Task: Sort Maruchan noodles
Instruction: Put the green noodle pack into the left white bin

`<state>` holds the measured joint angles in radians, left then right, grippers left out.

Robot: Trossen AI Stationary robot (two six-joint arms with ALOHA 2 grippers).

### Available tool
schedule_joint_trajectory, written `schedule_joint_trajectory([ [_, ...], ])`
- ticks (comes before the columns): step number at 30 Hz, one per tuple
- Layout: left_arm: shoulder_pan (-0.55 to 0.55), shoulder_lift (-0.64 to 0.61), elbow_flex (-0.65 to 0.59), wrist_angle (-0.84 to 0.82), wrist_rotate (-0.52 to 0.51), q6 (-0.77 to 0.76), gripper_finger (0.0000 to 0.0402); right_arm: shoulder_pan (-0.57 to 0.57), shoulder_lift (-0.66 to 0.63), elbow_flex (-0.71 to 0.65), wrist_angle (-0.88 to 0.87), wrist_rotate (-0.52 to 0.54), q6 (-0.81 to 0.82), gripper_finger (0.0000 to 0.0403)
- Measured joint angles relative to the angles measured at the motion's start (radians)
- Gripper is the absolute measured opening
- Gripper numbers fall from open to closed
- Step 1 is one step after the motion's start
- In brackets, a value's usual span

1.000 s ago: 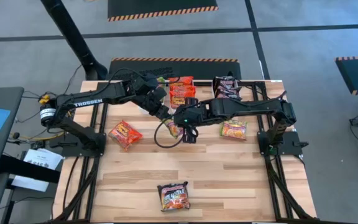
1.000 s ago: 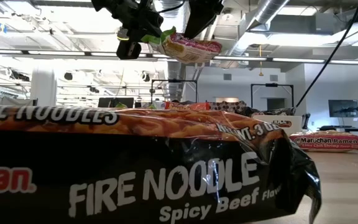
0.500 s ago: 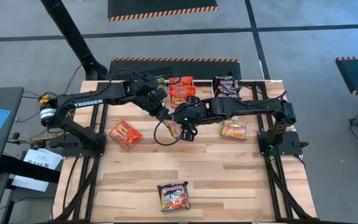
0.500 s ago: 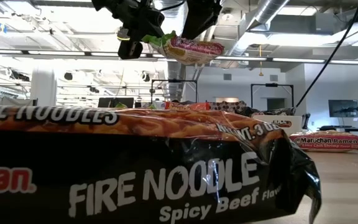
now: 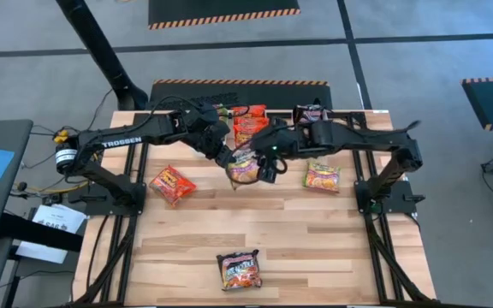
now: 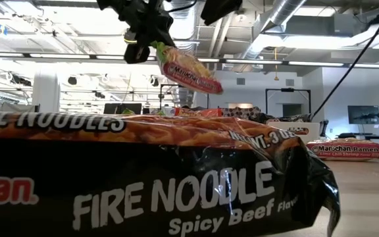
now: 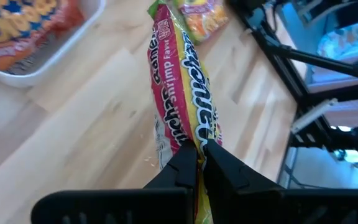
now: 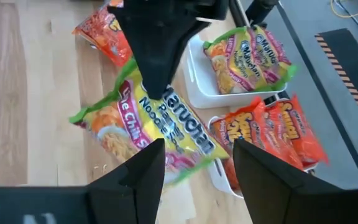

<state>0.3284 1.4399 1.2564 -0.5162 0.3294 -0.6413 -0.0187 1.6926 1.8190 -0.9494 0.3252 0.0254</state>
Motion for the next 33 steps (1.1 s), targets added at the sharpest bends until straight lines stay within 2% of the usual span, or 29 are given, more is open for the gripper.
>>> schedule_joint_trajectory([
  [8,0.059,-0.001,0.01,-0.111,-0.125,0.097,0.0,-0.04,-0.072,-0.002,-0.042,-0.005,-0.061,0.0214],
  [16,0.143,-0.013,0.085,-0.273,-0.307,0.332,0.0,-0.095,-0.121,-0.002,-0.079,-0.008,-0.112,0.0214],
  [20,0.193,-0.017,0.107,-0.312,-0.362,0.515,0.0001,-0.121,-0.123,-0.002,-0.083,-0.008,-0.116,0.0214],
  [24,0.23,-0.017,0.112,-0.331,-0.468,0.716,0.0001,-0.148,-0.118,-0.003,-0.094,-0.009,-0.129,0.0214],
  [33,0.317,-0.015,0.112,-0.358,-0.458,0.941,0.0002,-0.181,-0.115,-0.003,-0.097,-0.009,-0.131,0.0214],
])
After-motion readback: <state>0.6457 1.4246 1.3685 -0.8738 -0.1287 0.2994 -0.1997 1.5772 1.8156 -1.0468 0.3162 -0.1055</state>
